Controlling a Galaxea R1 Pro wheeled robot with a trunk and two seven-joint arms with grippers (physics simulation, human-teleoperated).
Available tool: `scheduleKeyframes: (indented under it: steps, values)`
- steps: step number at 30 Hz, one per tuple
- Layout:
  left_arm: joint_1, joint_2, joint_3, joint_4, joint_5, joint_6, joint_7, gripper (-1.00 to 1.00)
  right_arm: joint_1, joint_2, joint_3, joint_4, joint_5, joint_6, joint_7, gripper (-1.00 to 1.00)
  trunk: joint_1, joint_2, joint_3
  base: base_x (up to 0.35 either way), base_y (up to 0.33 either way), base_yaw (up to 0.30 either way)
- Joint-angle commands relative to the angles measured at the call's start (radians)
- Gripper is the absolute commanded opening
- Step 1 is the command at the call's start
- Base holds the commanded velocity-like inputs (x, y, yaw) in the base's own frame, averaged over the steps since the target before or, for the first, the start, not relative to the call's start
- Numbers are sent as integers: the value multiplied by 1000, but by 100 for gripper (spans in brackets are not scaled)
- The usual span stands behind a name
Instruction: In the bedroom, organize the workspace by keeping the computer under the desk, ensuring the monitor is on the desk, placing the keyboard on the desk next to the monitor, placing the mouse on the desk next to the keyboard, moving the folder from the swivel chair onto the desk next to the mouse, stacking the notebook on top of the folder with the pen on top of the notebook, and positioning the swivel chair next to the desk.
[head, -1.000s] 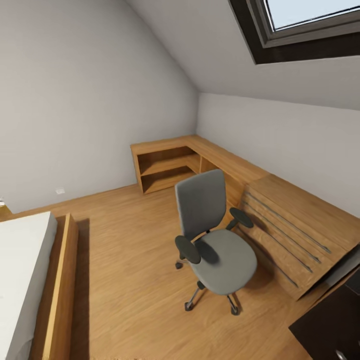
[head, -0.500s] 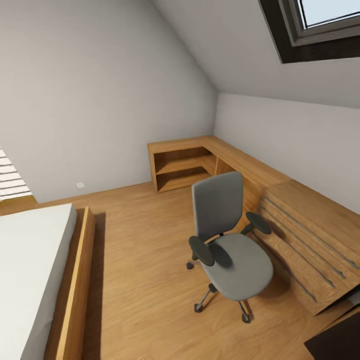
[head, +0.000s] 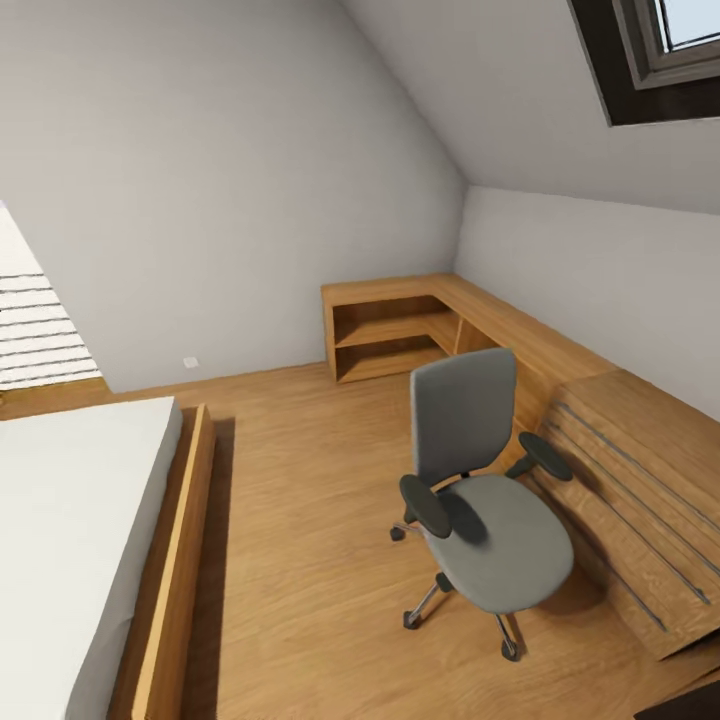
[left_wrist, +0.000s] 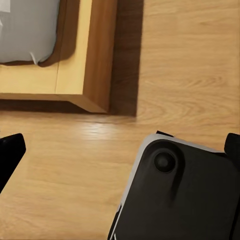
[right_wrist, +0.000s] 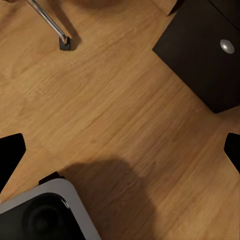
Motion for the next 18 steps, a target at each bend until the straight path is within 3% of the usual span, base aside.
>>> scheduleKeyframes:
  steps: [1,18]
  values:
    - [-2,1,-8,-4,1,-4,10,100,-1,0,9,0,-1,-1,-8,100,1,-2,-2,0,0,124]
    - [-2,1,-8,-5,1,-4,10,100,-1,6,14,0,6,-7,-7,100,1,-2,-2,0,0,129]
